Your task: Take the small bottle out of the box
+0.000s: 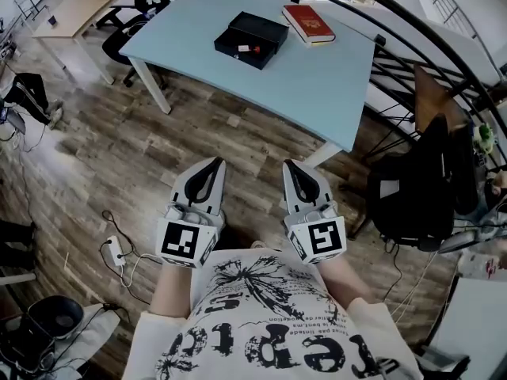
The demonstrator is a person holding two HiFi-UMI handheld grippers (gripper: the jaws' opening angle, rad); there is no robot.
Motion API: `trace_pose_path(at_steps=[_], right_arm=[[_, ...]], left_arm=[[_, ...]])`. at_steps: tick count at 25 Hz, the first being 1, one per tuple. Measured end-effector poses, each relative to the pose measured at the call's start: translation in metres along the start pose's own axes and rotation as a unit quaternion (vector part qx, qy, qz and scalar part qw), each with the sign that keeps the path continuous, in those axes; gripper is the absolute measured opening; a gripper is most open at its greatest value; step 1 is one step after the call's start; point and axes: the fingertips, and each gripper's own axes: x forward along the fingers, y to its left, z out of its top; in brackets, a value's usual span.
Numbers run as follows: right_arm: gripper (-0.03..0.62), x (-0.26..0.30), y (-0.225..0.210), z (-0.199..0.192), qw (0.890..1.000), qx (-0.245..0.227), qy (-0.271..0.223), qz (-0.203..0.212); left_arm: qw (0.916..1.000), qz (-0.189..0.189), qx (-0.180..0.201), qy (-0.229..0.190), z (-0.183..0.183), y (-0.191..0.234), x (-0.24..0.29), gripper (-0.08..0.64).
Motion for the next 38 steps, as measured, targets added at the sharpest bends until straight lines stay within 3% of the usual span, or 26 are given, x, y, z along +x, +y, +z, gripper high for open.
trace_pose_path(at_steps=[13,21,25,30,38], right_arm=[[0.009,0.159,0.029,0.028,0.999,-0.010,-0.001,-0.043],[0.009,0.229,0.031,0.019,0.999,-0.013,0.016,-0.037],[0.009,0.266,0.006,0.008,0.999,-0.007,0.018,-0.033],[0.009,0.321,-0.038,0.008,0.999,0.001,0.011,-0.032],[0.009,0.401,-0.157,0.018,0.999,0.008,-0.004,-0.052]], left_arm=[[0.9988,-0.045,0.015,0.008,0.019,0.161,0.064,0.020],[0.9991,-0.031,0.003,0.030,-0.005,0.229,0.088,0.020],[0.9990,-0.026,-0.006,0.035,-0.011,0.247,0.124,0.020],[0.9985,-0.031,0.016,0.042,-0.006,0.266,0.187,0.020],[0.9978,-0.044,0.032,0.037,0.016,0.285,0.334,0.020]])
